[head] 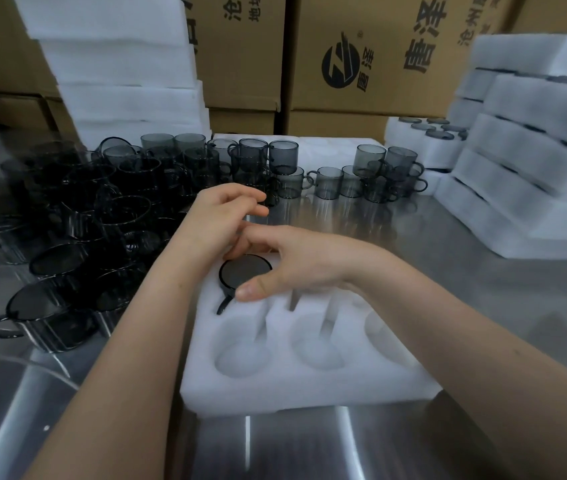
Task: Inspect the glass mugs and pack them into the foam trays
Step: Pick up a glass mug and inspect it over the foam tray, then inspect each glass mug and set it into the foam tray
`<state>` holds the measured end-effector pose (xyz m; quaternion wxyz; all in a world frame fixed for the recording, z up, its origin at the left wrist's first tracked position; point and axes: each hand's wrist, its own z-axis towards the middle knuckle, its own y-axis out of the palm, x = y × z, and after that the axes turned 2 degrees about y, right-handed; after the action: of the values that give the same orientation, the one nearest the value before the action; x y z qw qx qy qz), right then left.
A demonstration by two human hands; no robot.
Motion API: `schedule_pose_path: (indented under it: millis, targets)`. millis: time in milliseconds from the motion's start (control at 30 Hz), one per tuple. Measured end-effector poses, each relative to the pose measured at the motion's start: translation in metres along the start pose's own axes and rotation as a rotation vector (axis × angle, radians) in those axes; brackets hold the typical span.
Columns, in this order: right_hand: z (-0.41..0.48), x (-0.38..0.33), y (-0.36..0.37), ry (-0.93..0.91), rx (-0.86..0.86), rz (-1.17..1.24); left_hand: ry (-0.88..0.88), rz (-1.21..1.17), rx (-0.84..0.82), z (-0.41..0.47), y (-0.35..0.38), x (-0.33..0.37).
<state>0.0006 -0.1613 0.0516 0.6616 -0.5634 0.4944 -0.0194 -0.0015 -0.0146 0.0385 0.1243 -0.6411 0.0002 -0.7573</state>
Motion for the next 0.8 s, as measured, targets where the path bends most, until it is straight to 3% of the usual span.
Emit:
schedule_pose_path:
  millis: [233, 400, 500, 633, 800]
  targets:
    - [-0.009, 0.004, -0.004, -0.055, 0.025, 0.112, 0.068, 0.136, 0.009, 0.003, 0.003, -0.006]
    - [0.008, 0.020, -0.042, 0.128, 0.444, 0.305, 0.011, 0.247, 0.048, 0.006, 0.005, -0.014]
    - [0.038, 0.036, -0.055, 0.202, 0.524, 0.112, -0.033, 0.323, 0.056, 0.008, 0.005, -0.017]
    - [0.079, 0.045, -0.057, 0.276, 0.348, -0.182, -0.083, 0.438, 0.031, 0.007, 0.005, -0.020]
    - [0.111, 0.048, -0.053, 0.302, 0.348, -0.352, -0.088, 0.477, -0.004, 0.006, 0.004, -0.020]
